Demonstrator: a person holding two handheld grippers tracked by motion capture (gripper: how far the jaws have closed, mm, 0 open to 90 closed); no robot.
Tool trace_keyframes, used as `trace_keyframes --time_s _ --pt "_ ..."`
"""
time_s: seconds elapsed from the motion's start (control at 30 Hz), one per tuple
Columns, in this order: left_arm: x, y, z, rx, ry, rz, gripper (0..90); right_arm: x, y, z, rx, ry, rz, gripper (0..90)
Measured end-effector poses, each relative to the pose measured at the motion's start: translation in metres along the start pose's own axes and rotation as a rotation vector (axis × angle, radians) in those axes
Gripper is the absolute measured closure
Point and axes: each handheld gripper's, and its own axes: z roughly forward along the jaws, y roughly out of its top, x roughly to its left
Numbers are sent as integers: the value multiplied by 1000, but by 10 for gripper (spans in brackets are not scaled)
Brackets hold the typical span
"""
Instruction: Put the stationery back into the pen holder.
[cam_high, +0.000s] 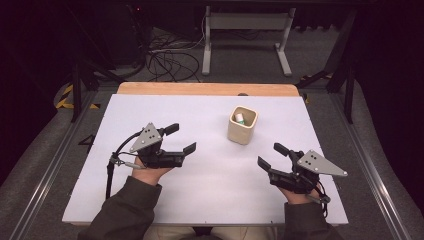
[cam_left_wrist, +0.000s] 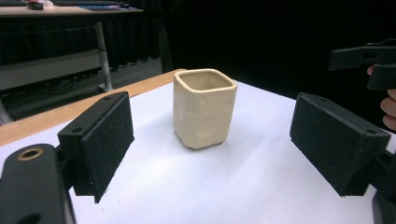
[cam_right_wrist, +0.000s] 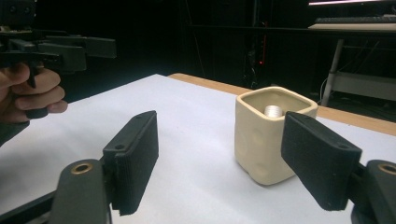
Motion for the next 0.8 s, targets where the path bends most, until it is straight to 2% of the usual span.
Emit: trace_keyframes --time_s 0.17,0.3,0.5,0.8 --pt "-1 -2 -8 -9 15 -2 137 0 0 -1 -1 4 3 269" --pt "-3 -4 -14 2 33 8 131 0 0 -1 -4 3 3 268" --pt "-4 -3 -26 -17 48 13 124 -1 0 -2 -10 -1 6 266" --pt "-6 -2 -38 -38 51 14 108 -2 -1 -1 -3 -1 10 250"
